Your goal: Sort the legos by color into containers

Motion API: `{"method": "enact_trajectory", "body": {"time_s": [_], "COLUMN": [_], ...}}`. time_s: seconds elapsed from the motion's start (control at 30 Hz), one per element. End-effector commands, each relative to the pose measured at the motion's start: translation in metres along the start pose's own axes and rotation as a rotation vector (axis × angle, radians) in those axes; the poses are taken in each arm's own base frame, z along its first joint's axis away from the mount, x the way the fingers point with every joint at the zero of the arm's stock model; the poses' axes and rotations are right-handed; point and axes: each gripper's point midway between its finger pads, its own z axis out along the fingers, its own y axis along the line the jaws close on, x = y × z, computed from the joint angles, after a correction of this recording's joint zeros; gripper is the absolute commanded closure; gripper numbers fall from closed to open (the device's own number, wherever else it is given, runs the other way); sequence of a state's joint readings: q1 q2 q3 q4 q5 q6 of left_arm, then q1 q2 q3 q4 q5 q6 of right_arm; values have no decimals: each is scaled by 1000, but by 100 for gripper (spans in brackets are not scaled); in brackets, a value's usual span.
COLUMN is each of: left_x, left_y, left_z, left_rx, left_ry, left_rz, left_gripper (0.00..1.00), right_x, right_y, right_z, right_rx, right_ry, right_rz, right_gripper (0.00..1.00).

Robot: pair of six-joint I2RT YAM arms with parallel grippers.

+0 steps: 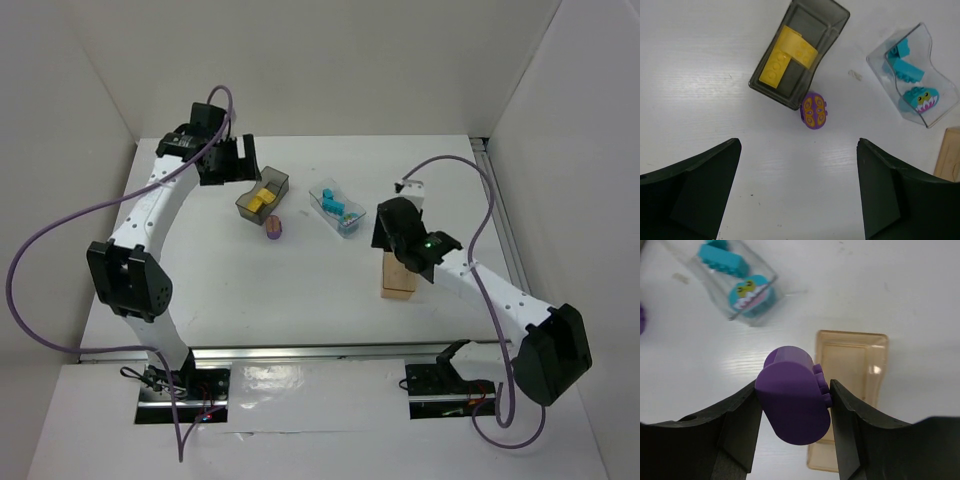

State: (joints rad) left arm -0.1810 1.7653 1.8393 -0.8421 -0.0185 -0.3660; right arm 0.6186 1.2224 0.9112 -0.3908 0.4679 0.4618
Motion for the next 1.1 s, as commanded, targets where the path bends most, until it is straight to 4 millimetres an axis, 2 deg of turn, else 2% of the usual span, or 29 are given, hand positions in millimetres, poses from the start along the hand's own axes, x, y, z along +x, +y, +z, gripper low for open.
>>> {"method": "enact_trajectory", "body": {"time_s": [0.0, 0.07, 0.2, 0.23, 0.27, 0.3, 0.33, 0.37, 0.5, 0.57, 0.6, 0.73, 0.83, 0.87, 0.9, 0.93, 0.97, 1.0, 1.07], "left_x": [-1, 5, 26, 39, 45, 51, 54, 66, 77, 85, 87, 102, 107, 113, 114, 109, 113, 118, 121], "left_y": [-12, -13, -9, -9, -7, -8, -7, -3, -9, -15, -15, -22, -32, -29, -40, -41, -49, -57, -54], "left_z": [-6, 3, 21, 28, 34, 36, 39, 43, 51, 53, 56, 73, 86, 93, 94, 97, 96, 100, 109], "left_rx": [49, 63, 53, 46, 40, 45, 43, 33, 31, 36, 35, 12, 14, -6, 7, 2, 10, 3, -49], "left_ry": [-35, -6, 63, 106, 129, 145, 151, 182, 190, 204, 204, 230, 231, 246, 247, 232, 236, 237, 231], "left_rz": [42, 51, 49, 45, 44, 34, 23, 22, 5, 5, -8, -5, -10, -26, -17, -26, -32, -24, -55], "left_gripper": [0, 0, 0, 0, 0, 0, 0, 0, 0, 0, 0, 0, 0, 0, 0, 6, 9, 10, 10], "right_x": [4, -1, 2, -1, 7, 9, 10, 19, 35, 38, 39, 37, 19, 14, 10, -2, -2, -8, -17], "right_y": [-37, -55, -71, -71, -68, -72, -69, -72, -70, -70, -70, -63, -56, -57, -55, -53, -54, -52, -51], "right_z": [5, 10, 16, 18, 21, 24, 27, 31, 35, 36, 36, 35, 28, 25, 21, 17, 14, 13, 7], "right_rx": [99, 138, 139, 132, 112, 127, 112, 121, 107, 108, 108, 83, 80, 90, 88, 84, 87, 82, 70], "right_ry": [26, 25, 52, 44, 69, 79, 84, 111, 151, 152, 152, 169, 127, 114, 104, 71, 70, 58, 32], "right_rz": [98, 123, 127, 138, 123, 127, 129, 127, 142, 151, 151, 131, 106, 107, 101, 111, 95, 100, 99], "right_gripper": [75, 74, 72, 72, 72, 72, 72, 72, 71, 62, 44, 17, 14, 13, 13, 13, 12, 12, 12]}}
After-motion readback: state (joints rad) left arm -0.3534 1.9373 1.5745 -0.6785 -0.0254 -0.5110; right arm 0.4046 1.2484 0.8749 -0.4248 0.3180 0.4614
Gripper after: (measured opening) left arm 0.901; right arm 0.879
